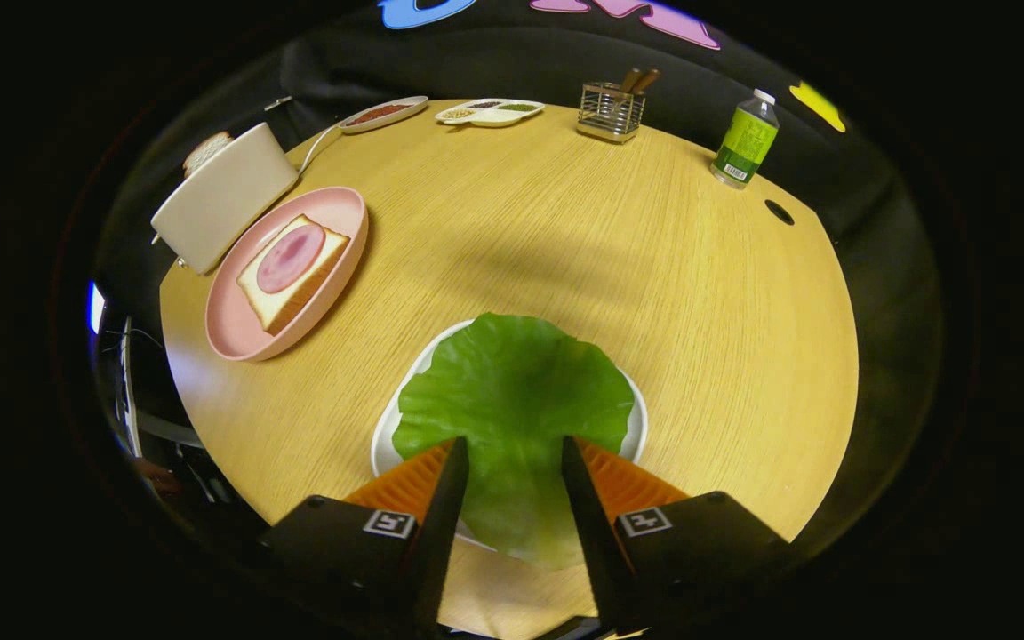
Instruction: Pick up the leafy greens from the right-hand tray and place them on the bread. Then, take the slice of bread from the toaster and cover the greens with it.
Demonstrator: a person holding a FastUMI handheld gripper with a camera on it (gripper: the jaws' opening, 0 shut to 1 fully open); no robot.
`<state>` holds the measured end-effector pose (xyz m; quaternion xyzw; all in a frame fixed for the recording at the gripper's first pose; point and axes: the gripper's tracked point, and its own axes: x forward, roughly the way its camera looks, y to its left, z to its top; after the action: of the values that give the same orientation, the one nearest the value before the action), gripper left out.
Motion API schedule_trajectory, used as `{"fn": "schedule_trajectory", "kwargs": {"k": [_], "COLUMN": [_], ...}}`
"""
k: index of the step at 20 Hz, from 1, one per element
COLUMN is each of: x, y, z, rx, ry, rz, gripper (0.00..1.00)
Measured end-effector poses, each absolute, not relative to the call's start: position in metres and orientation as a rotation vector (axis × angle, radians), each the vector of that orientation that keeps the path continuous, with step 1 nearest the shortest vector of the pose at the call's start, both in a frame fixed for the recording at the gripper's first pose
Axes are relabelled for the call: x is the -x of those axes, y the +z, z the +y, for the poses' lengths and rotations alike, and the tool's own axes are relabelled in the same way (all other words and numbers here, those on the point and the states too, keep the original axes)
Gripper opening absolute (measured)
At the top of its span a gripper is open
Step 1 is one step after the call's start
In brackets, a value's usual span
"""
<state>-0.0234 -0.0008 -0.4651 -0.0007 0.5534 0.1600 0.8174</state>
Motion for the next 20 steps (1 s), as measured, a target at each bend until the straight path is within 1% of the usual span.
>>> {"fn": "schedule_trajectory", "kwargs": {"k": [2, 3, 5, 8, 13, 20], "x": [0.022, 0.023, 0.025, 0.026, 0.013, -0.013], "y": [-0.466, -0.465, -0.465, -0.45, -0.389, -0.316], "z": [-0.001, -0.001, -0.001, 0.0, 0.02, 0.103], "rx": [0.01, 0.008, 0.026, -0.005, -0.081, -0.098], "ry": [0.334, 0.327, 0.338, 0.319, 0.316, 0.393], "rz": [1.171, 1.171, 1.174, 1.154, 1.055, 0.943], "gripper": [0.58, 0.15, 0.08, 0.08, 0.08, 0.08]}}
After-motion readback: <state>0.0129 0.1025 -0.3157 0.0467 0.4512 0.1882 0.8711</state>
